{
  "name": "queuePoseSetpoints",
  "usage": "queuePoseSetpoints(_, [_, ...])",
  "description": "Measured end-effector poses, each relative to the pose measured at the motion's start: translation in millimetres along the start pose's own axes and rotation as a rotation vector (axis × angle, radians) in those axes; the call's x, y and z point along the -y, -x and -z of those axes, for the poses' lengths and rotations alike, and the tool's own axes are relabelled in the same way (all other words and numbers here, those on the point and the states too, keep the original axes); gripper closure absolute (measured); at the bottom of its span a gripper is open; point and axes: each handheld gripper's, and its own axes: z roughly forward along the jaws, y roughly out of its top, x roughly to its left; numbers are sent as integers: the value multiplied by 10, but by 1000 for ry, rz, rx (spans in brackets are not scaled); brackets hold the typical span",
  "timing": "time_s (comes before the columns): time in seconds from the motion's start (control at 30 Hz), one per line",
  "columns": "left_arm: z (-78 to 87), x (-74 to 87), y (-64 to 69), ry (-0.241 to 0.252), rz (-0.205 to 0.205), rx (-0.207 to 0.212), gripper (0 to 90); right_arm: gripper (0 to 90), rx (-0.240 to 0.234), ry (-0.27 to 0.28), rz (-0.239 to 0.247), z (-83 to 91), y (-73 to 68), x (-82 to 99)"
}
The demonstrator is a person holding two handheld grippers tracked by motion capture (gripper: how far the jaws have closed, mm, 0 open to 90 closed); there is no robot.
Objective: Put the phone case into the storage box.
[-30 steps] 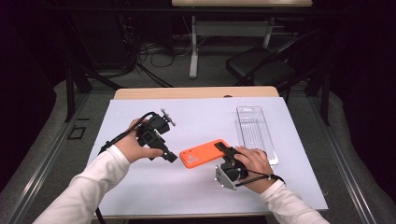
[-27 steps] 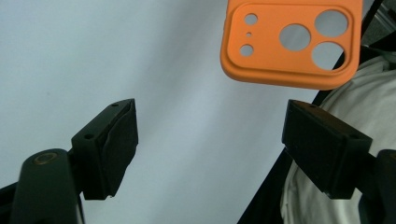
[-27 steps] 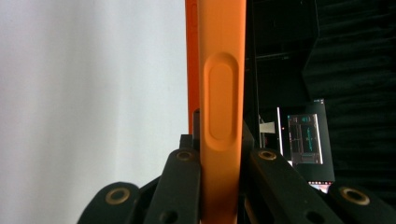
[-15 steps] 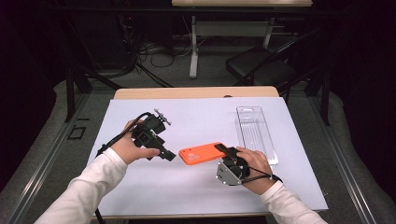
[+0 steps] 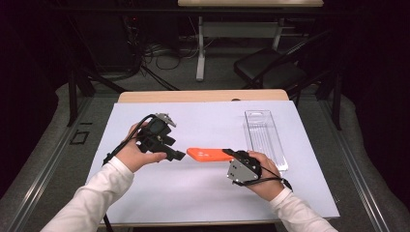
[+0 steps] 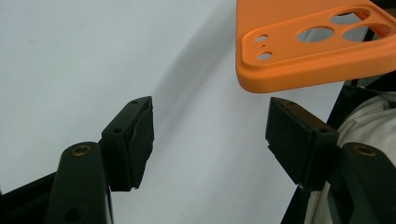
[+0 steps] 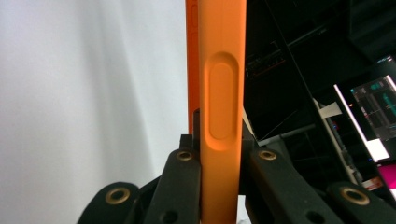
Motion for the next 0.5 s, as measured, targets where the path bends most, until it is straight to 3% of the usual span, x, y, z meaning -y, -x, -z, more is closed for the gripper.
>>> queuePoseSetpoints(0.3, [-6,4,51,59,-36,16,352,860,-52,49,-147,9,28,15])
queuePoseSetpoints(0.5, [-40,20,59,83,-43,26,390,860,-86,81,-209,4,26,2])
